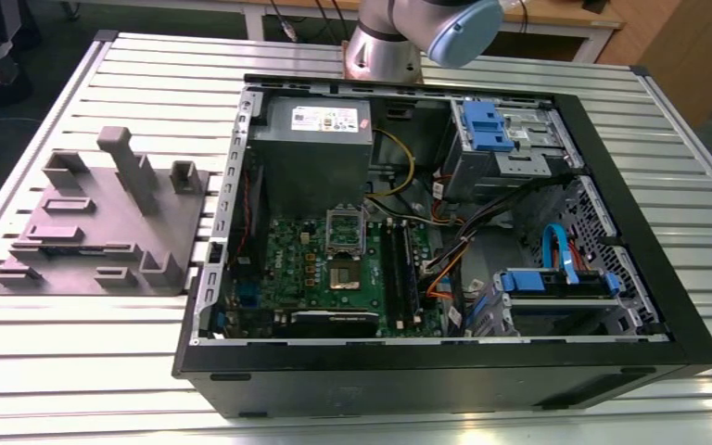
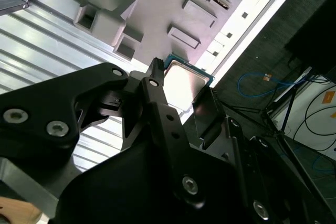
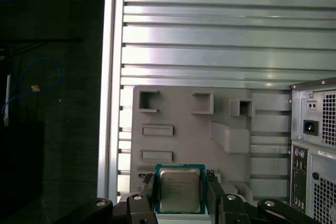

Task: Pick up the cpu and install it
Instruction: 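Pick up the cpu and move it towards the insertion slot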

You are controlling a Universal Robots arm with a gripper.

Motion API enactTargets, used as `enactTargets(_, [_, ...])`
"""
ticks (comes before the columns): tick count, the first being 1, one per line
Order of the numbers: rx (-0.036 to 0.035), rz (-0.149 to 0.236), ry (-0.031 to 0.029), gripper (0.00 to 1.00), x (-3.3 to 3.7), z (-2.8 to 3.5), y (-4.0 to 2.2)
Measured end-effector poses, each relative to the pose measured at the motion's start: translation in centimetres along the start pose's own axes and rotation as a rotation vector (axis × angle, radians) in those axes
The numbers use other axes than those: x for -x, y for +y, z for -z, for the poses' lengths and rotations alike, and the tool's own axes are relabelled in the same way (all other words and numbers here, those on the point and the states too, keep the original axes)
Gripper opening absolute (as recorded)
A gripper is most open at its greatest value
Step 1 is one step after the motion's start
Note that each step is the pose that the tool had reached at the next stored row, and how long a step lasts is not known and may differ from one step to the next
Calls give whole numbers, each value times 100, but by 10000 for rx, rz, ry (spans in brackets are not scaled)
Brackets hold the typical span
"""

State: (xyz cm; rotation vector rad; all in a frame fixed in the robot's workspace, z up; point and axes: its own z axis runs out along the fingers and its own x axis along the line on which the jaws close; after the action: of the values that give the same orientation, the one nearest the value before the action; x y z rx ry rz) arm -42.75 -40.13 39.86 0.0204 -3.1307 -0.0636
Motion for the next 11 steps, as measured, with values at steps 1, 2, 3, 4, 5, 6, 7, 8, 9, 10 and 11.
enactTargets(1, [1,0,-1,47,3,-1,0])
enactTargets(2, [1,-1,-1,47,6,-1,0])
enactTargets(3, [0,0,0,47,8,0,0])
enactTargets(4, [0,0,0,47,11,0,0])
enactTargets(5, [0,0,-1,47,13,0,0])
enactTargets(6, [0,0,-1,47,15,0,0])
enactTargets(7, [1,0,-1,47,17,-1,0])
enactTargets(8, [0,0,0,47,20,0,0])
enactTargets(9, [0,0,0,47,23,0,0])
enactTargets(10, [0,-1,0,47,23,0,0])
enactTargets(11, [0,0,0,47,24,0,0])
